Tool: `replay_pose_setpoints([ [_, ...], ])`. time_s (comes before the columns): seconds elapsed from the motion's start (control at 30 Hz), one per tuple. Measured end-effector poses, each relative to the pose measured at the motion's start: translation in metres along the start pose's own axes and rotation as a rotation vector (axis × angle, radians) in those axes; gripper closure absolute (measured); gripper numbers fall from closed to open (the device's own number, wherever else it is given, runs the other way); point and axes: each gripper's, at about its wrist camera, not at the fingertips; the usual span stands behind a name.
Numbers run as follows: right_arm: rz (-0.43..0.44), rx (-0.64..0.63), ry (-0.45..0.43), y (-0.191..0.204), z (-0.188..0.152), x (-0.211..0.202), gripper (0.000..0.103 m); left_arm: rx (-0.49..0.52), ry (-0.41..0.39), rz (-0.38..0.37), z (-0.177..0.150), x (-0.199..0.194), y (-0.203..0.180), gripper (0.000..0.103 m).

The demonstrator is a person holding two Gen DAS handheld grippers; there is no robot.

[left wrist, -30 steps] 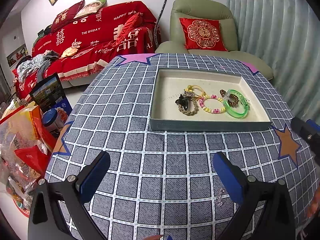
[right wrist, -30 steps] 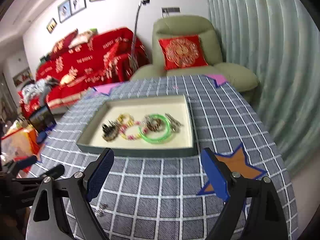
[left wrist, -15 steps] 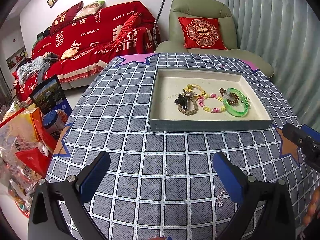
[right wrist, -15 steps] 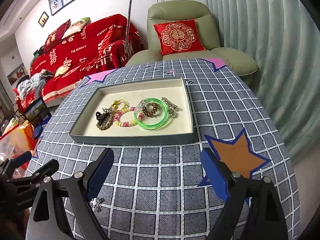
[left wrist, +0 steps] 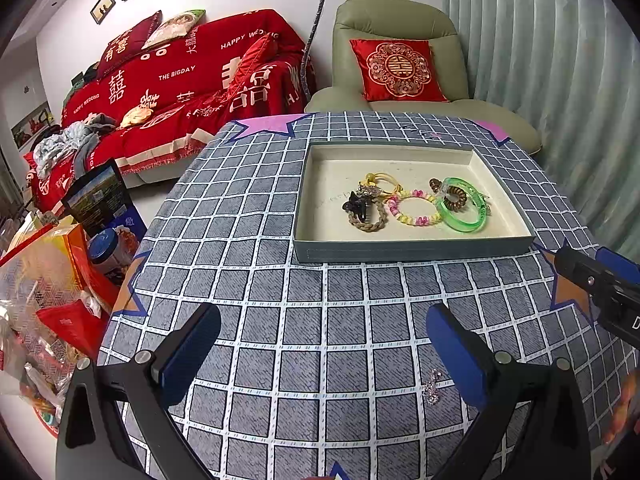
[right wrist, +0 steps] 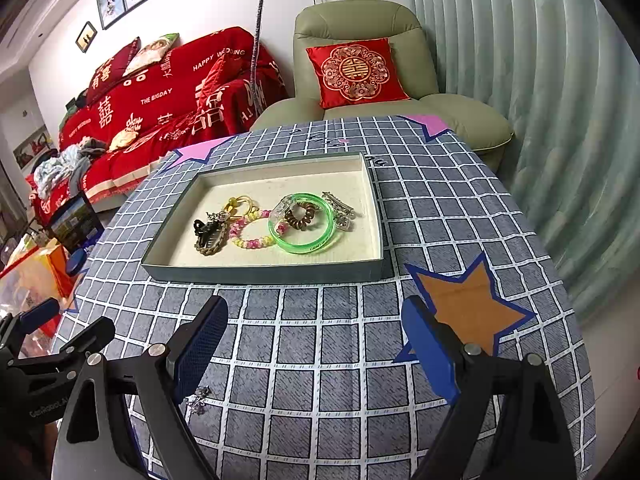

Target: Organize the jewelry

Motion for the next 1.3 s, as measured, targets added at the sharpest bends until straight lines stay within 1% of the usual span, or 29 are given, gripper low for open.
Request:
replay_pose_setpoints([
  [0.13,-0.006,-0.013,0.014,0.003,0.0,-0.001,0.013,-0.001,0.002,0.0,-0.001,-0.001,0.0,0.0],
  [0.4,-0.052,-0.037,0.015,0.009,-0.003,-0.006,0.013,0.0,0.0,0.001,-0.001,-0.001,0.0,0.0],
  [0.83,-0.078,-0.041,0.029,0.01,-0.005,-0.009,0.013,0.002,0.013,-0.024,-0.009,-0.01,-0.001,0.0],
  [1.13,-0.07,-0.032,0.035,0.01,-0.007,-0.013,0.013,0.004,0.02,-0.03,-0.009,-0.012,0.0,0.0],
  [1.3,-0.041,-0.006,0.063,0.006,-0.01,-0.012,0.013,0.003,0.019,-0.03,-0.011,-0.014,-0.001,0.0],
])
Point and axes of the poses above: each gripper's, at about its wrist camera, not at the fingertips, and x roughly the way its jaws point, y to its left, z to its top, and after that the axes turned 14 degrees about y, right-handed
